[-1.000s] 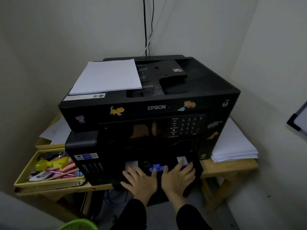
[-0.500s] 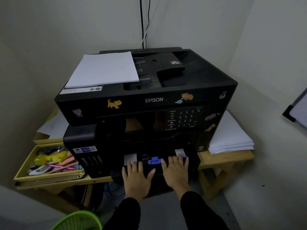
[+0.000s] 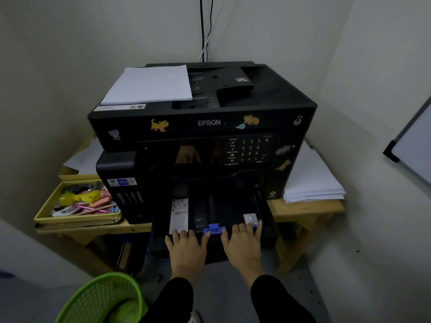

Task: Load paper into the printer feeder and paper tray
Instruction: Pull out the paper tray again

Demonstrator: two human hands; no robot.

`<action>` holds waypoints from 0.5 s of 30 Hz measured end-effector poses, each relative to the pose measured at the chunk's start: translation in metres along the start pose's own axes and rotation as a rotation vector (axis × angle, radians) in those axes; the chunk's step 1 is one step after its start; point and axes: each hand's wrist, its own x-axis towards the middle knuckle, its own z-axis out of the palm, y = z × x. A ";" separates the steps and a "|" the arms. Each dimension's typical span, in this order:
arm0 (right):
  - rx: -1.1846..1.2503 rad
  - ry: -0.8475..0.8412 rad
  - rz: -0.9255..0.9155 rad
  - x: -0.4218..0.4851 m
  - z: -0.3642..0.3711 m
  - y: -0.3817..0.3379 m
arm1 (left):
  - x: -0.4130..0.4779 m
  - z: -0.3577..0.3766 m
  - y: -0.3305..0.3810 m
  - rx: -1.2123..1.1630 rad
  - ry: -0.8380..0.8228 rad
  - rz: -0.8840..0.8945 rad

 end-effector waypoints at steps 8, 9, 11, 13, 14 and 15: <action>0.041 0.003 -0.045 -0.034 0.003 0.015 | -0.038 0.009 -0.006 0.017 0.017 -0.009; 0.045 0.006 -0.046 -0.038 0.003 0.016 | -0.041 0.009 -0.007 0.012 0.018 -0.009; 0.045 0.005 -0.046 -0.044 0.003 0.018 | -0.049 0.009 -0.008 0.012 0.017 -0.009; 0.047 0.015 -0.048 -0.052 0.004 0.020 | -0.057 0.011 -0.009 0.009 0.031 -0.009; 0.050 0.019 -0.048 -0.055 0.004 0.020 | -0.060 0.012 -0.010 0.005 0.038 -0.012; 0.056 0.021 -0.047 -0.059 0.005 0.021 | -0.065 0.013 -0.011 0.002 0.040 -0.016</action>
